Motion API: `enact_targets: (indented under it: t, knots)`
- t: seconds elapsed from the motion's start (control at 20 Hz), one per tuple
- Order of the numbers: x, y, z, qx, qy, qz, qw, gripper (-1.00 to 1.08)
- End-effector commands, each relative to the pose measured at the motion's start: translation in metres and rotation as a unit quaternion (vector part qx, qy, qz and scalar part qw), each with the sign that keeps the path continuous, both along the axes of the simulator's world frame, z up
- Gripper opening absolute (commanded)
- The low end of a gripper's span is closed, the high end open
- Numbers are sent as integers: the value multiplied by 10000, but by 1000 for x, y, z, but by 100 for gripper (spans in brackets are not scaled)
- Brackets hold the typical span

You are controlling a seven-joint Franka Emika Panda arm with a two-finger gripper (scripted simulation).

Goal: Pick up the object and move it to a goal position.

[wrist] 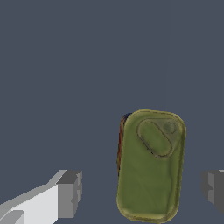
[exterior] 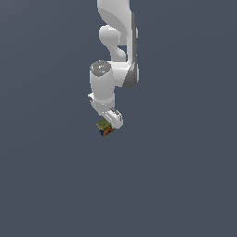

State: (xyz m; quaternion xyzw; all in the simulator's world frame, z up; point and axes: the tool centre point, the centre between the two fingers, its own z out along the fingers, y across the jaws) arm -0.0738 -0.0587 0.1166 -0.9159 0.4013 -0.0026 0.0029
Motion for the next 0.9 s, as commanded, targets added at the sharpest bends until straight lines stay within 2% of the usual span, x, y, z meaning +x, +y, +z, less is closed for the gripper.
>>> enact_targets:
  t: [0.0,0.3,0.6,0.85]
  knots:
    - [-6,-4,-3,-6,15,-226,9997,100]
    - [-13,-9,-7,-13,35,-491,9988,100]
    - [-13,-9,-10,-13,35,-482,9988,100]
    - [-14,-9,-28,-15,36,-495,9988,100]
